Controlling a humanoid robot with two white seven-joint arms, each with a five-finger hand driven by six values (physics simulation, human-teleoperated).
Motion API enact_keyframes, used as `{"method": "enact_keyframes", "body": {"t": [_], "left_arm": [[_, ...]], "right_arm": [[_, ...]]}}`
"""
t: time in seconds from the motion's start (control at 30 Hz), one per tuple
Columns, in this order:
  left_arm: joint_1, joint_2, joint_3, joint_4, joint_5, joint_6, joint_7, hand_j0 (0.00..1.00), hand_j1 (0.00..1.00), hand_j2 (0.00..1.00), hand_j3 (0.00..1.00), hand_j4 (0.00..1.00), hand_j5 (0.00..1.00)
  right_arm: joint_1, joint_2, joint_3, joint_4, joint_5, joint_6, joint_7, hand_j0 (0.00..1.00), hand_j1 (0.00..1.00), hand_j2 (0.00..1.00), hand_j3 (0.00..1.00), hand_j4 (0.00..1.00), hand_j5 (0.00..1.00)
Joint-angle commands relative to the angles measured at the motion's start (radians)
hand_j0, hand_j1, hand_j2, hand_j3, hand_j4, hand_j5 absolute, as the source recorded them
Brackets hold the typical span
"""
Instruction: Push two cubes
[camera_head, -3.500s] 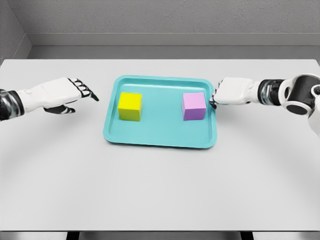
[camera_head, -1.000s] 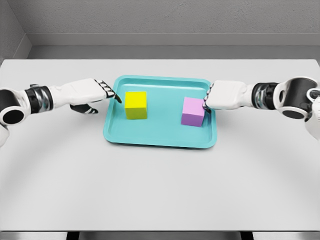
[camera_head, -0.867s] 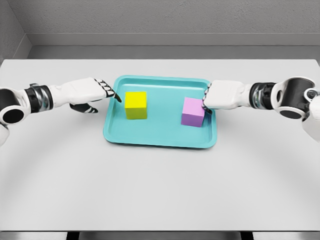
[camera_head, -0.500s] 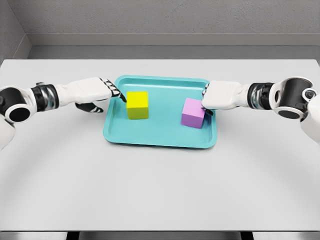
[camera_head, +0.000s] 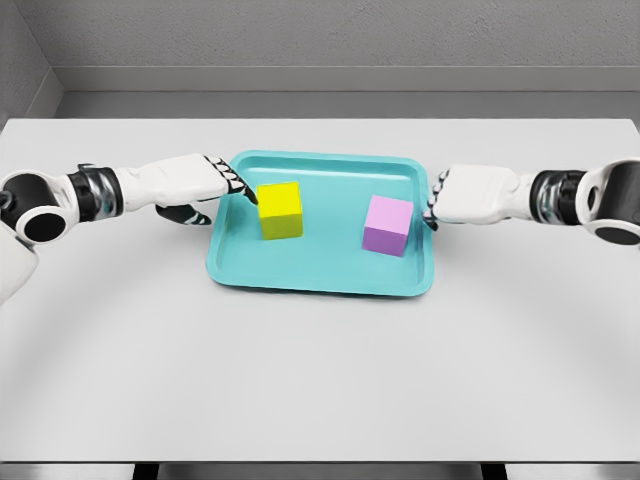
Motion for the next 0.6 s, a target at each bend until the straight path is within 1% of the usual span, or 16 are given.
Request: {"method": "enact_keyframes", "body": {"t": [0.0,0.03,0.1,0.17,0.23,0.3,0.33,0.4,0.47,0.57], "left_arm": [[0.0,0.008,0.006,0.003,0.008,0.002,0.001,0.79,0.79,0.79,0.79,0.79,0.79],[0.0,0.009,0.009,0.003,0.011,0.002,0.001,0.79,0.79,0.79,0.79,0.79,0.79],[0.0,0.017,0.01,0.007,0.011,0.002,0.001,0.79,0.79,0.79,0.79,0.79,0.79],[0.0,0.017,0.012,0.016,0.012,0.002,0.001,0.79,0.79,0.79,0.79,0.79,0.79],[0.0,0.017,0.01,0.024,0.014,0.002,0.001,0.79,0.79,0.79,0.79,0.79,0.79],[0.0,0.019,0.012,0.035,0.014,0.002,0.001,0.79,0.79,0.79,0.79,0.79,0.79],[0.0,0.022,0.01,0.036,0.012,0.002,0.001,0.79,0.79,0.79,0.79,0.79,0.79],[0.0,0.023,0.009,0.049,0.012,0.002,0.001,0.79,0.79,0.79,0.79,0.79,0.79],[-0.002,0.023,0.007,0.072,0.014,0.002,0.001,0.79,0.79,0.79,0.79,0.79,0.79],[-0.006,0.022,0.004,0.084,0.011,0.002,0.001,0.77,0.77,0.77,0.77,0.77,0.77]], "right_arm": [[0.0,-0.024,-0.004,-0.007,-0.037,0.002,-0.008,0.58,0.58,0.58,0.58,0.58,0.58],[0.003,-0.03,-0.005,-0.026,-0.037,0.002,-0.023,0.58,0.58,0.58,0.58,0.58,0.58],[0.026,-0.058,-0.036,-0.061,-0.037,0.002,-0.092,0.58,0.58,0.58,0.58,0.58,0.58],[0.04,-0.061,-0.054,-0.063,-0.037,0.002,-0.123,0.57,0.57,0.57,0.57,0.57,0.57],[0.044,-0.076,-0.055,-0.063,-0.039,0.002,-0.171,0.56,0.56,0.56,0.56,0.56,0.56],[0.052,-0.087,-0.055,-0.064,-0.039,0.002,-0.186,0.55,0.55,0.55,0.55,0.55,0.55],[0.061,-0.094,-0.055,-0.078,-0.045,0.002,-0.185,0.54,0.54,0.54,0.54,0.54,0.54],[0.089,-0.139,-0.056,-0.138,-0.049,0.002,-0.188,0.54,0.54,0.54,0.54,0.54,0.54],[0.097,-0.151,-0.056,-0.141,-0.057,0.002,-0.208,0.54,0.54,0.54,0.54,0.54,0.54],[0.1,-0.145,-0.055,-0.138,-0.057,0.002,-0.221,0.54,0.54,0.54,0.54,0.54,0.54]]}}
